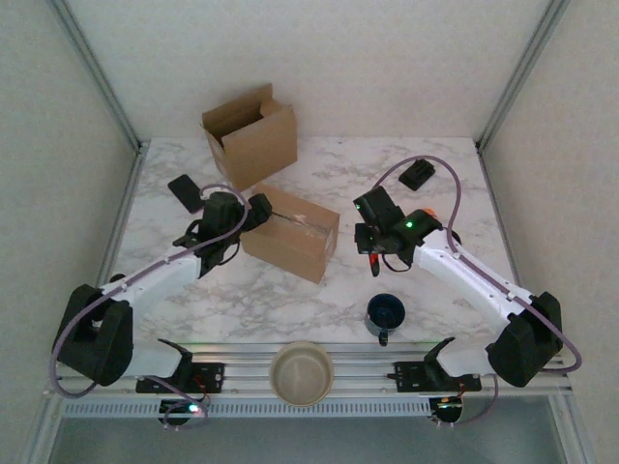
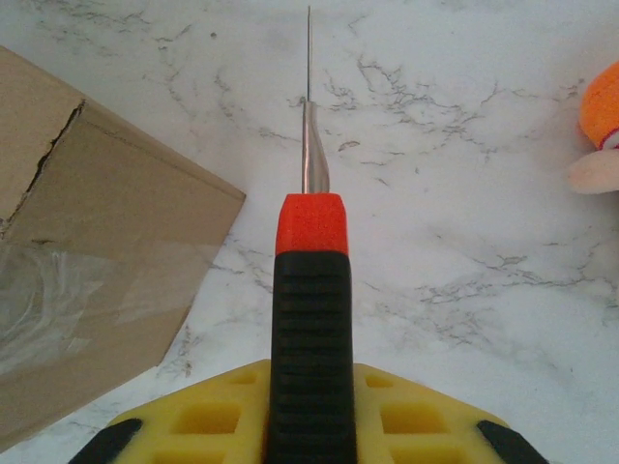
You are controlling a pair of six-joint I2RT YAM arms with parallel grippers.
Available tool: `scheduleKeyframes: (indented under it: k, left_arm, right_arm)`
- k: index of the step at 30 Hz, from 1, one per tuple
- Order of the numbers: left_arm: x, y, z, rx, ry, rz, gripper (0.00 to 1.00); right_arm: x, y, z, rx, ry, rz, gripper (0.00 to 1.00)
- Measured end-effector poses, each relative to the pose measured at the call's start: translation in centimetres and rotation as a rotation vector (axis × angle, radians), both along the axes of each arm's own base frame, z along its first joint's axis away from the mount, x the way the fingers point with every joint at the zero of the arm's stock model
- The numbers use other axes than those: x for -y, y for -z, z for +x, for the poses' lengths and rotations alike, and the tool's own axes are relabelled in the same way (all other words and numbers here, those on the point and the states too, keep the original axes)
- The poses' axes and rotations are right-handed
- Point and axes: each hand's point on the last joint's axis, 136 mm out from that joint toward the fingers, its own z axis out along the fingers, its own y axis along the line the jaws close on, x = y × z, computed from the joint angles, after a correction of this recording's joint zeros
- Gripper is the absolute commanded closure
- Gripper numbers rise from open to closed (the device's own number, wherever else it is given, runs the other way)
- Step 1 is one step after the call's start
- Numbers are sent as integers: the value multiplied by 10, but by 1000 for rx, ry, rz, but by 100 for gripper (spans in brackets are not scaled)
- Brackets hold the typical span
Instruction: Unpack the express box
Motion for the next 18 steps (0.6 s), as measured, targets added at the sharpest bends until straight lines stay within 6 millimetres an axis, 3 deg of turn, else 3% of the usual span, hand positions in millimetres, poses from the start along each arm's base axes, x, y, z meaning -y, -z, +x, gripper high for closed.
scheduleKeyframes:
  k: [10,18]
  left_arm:
    - [10,-14,7,28,13,-8,0]
    - [11,-9,15,15,-4,12,0]
  right_arm:
    - [-3,-1,1,2,-6,13,100]
    - [-7,1,1,-4,-22,25,100]
